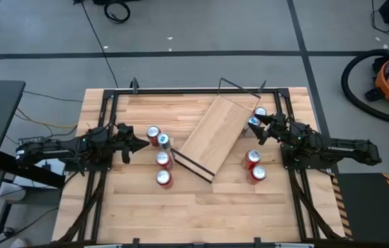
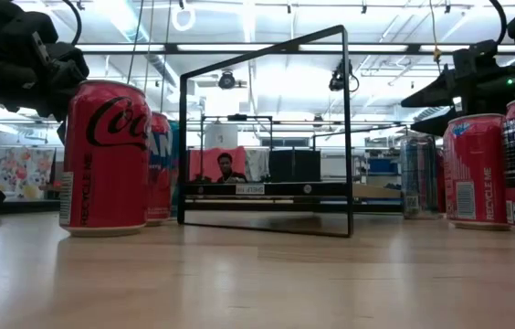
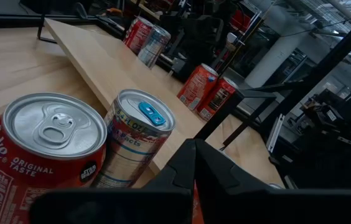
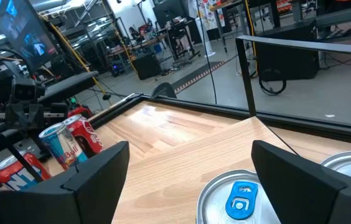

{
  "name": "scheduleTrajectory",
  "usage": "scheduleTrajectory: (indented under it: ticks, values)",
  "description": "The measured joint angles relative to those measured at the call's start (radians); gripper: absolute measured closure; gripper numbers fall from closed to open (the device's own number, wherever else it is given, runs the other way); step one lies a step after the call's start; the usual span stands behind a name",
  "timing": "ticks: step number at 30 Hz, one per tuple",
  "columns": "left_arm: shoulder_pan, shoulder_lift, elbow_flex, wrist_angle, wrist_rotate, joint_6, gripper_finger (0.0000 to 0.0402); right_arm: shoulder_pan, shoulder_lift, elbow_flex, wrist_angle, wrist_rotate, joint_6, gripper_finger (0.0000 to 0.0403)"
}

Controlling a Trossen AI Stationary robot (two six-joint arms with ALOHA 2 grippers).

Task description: Place canned beverage on shelf

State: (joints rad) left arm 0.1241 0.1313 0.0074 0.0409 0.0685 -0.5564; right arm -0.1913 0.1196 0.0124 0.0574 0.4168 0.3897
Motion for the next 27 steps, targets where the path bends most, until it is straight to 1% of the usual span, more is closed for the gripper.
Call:
scheduleTrajectory:
  ticks: [20, 21, 23, 24, 27]
  values:
    - [0.0, 0.0, 0.0, 0.0, 0.0, -0.001, 0.039, 0.0, 0.0, 0.0, 0.0, 0.0, 0.0, 0.0055]
    - [0.0, 0.0, 0.0, 0.002, 0.0, -0.02, 0.039, 0.0, 0.0, 0.0, 0.0, 0.0, 0.0, 0.0055]
    - [0.0, 0.0, 0.0, 0.025, -0.006, -0.114, 0.039, 0.0, 0.0, 0.0, 0.0, 0.0, 0.0, 0.0055]
    - [-0.001, 0.0, 0.0, 0.053, -0.04, -0.144, 0.039, 0.0, 0.0, 0.0, 0.0, 0.0, 0.0, 0.0055]
    - [0.0, 0.008, 0.0, 0.115, -0.209, -0.161, 0.039, 0.0, 0.0, 0.0, 0.0, 0.0, 0.0, 0.0055]
